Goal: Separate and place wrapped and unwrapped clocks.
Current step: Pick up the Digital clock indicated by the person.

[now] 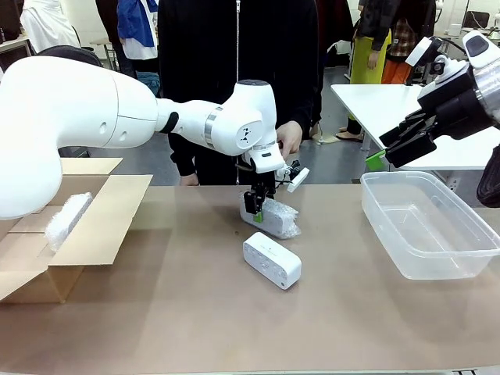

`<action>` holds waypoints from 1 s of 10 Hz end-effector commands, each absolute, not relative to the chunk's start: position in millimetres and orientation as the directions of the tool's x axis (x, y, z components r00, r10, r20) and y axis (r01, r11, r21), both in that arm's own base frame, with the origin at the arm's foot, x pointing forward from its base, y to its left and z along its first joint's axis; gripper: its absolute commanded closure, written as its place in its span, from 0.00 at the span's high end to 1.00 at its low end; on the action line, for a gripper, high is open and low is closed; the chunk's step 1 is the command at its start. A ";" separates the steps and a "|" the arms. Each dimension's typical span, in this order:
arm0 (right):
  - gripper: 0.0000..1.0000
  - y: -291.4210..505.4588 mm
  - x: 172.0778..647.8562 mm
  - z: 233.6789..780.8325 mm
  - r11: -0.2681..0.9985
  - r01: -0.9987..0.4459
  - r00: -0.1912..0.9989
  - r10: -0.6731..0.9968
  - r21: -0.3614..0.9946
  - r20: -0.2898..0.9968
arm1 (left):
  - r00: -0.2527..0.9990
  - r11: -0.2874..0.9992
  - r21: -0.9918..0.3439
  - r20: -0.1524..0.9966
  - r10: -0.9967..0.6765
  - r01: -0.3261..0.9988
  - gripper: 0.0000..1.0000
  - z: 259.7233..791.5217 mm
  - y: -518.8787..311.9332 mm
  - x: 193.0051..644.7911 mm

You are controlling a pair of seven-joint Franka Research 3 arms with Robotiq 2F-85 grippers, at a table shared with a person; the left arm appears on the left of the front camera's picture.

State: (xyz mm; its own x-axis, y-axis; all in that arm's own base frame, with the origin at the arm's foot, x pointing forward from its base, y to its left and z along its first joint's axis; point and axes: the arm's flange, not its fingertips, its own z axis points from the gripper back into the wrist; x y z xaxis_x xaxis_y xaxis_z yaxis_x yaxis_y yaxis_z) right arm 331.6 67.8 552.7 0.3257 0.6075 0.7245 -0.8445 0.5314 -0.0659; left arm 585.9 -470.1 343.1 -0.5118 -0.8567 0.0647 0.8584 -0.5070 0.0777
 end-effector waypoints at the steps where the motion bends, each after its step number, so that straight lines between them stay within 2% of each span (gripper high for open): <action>1: 1.00 67.2 332.7 550.9 0.521 -0.852 0.323 0.604 -0.054 0.729 | -0.530 -0.526 0.066 0.093 -0.843 0.848 0.76 351.8 -470.7 590.2; 3: 1.00 67.2 332.7 550.9 0.521 -0.852 0.323 0.604 -0.054 0.729 | -0.530 -0.529 0.047 0.106 -0.841 0.848 0.56 352.8 -469.4 589.4; 4: 1.00 67.2 332.7 550.9 0.521 -0.852 0.323 0.604 -0.054 0.729 | -0.532 -0.532 0.035 0.094 -0.841 0.846 0.58 354.0 -469.3 589.2; 5: 1.00 67.2 332.7 550.9 0.521 -0.852 0.323 0.604 -0.054 0.729 | -0.535 -0.535 0.025 0.092 -0.840 0.844 0.37 359.8 -468.0 587.4; 6: 1.00 67.2 332.7 550.9 0.521 -0.852 0.323 0.604 -0.054 0.729 | -0.533 -0.533 0.027 0.078 -0.842 0.846 0.39 370.6 -465.5 583.5; 7: 1.00 67.2 332.7 550.9 0.521 -0.852 0.323 0.604 -0.054 0.729 | -0.515 -0.516 0.013 0.081 -0.853 0.857 0.18 385.7 -461.7 578.4; 8: 1.00 67.2 332.7 550.9 0.521 -0.852 0.323 0.604 -0.054 0.729 | -0.525 -0.526 0.009 0.073 -0.848 0.851 0.19 407.9 -457.1 570.4; 9: 1.00 67.2 332.7 550.9 0.521 -0.852 0.323 0.604 -0.054 0.729 | -0.534 -0.535 0.000 0.077 -0.842 0.845 0.00 434.5 -450.7 559.2; 10: 1.00 67.2 332.7 550.9 0.521 -0.852 0.323 0.604 -0.054 0.729 | -0.500 -0.499 0.027 0.074 -0.863 0.866 0.00 466.3 -441.6 545.7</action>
State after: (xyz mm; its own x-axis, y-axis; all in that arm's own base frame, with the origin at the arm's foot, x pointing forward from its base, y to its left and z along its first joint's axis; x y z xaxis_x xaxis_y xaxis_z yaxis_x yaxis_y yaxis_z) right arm 331.7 67.7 552.7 0.3260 0.6074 0.7245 -0.8445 0.5316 -0.0657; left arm 560.5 -454.8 439.1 -0.5213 -0.8517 0.0527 0.8534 -0.5207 0.0260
